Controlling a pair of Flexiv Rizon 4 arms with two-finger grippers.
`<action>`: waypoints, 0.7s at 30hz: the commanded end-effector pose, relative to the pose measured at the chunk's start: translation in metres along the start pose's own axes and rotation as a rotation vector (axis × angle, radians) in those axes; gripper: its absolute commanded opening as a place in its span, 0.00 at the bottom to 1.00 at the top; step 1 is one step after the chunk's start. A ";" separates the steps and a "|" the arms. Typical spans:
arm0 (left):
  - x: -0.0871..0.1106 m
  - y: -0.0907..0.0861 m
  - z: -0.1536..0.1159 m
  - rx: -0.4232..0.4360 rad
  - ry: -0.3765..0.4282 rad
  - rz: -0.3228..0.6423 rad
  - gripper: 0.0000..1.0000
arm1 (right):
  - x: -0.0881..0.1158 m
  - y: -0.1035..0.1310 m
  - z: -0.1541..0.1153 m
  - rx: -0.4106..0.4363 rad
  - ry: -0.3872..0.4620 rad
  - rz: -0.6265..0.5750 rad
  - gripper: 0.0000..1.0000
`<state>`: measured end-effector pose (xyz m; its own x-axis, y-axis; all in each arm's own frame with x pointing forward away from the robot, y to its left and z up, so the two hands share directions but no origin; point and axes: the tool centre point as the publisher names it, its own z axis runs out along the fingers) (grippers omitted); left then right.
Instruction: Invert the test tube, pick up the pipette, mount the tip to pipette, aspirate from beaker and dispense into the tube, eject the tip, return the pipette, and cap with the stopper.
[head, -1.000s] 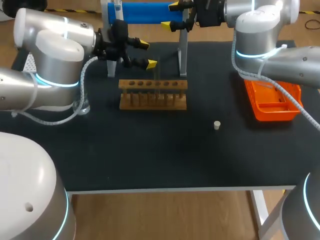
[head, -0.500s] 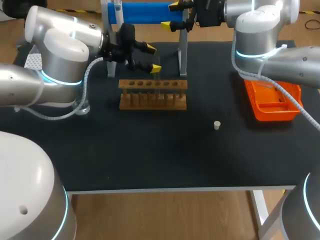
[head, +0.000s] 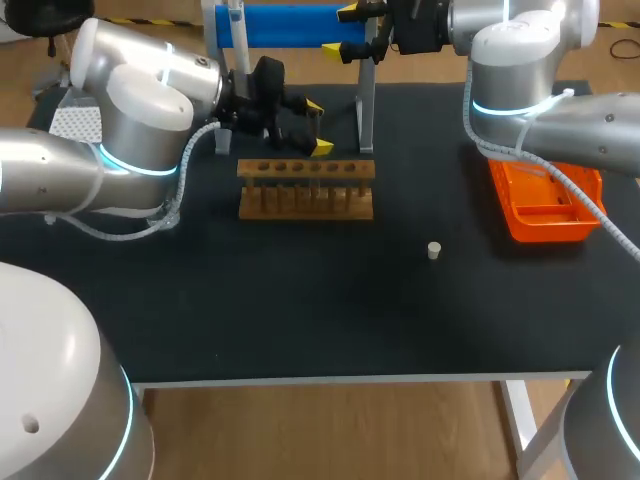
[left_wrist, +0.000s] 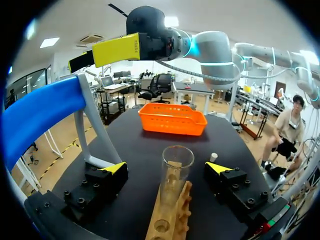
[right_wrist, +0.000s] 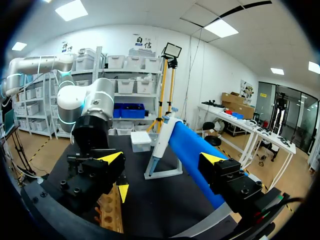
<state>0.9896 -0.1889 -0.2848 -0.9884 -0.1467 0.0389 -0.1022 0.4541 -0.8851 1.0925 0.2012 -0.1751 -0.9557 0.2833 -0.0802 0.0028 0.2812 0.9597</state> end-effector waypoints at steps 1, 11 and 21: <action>-0.005 0.000 0.005 -0.013 0.014 0.001 1.00 | -0.001 0.001 -0.001 0.004 0.005 0.000 1.00; -0.007 0.005 0.013 -0.041 0.001 0.016 1.00 | -0.001 0.001 -0.001 0.004 0.005 0.000 1.00; -0.005 0.012 0.015 -0.057 -0.033 0.004 1.00 | -0.001 0.001 -0.001 0.004 0.005 0.000 1.00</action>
<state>0.9973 -0.1955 -0.3014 -0.9857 -0.1673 0.0225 -0.1053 0.5053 -0.8565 1.0925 0.2011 -0.1751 -0.9557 0.2833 -0.0801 0.0029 0.2812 0.9597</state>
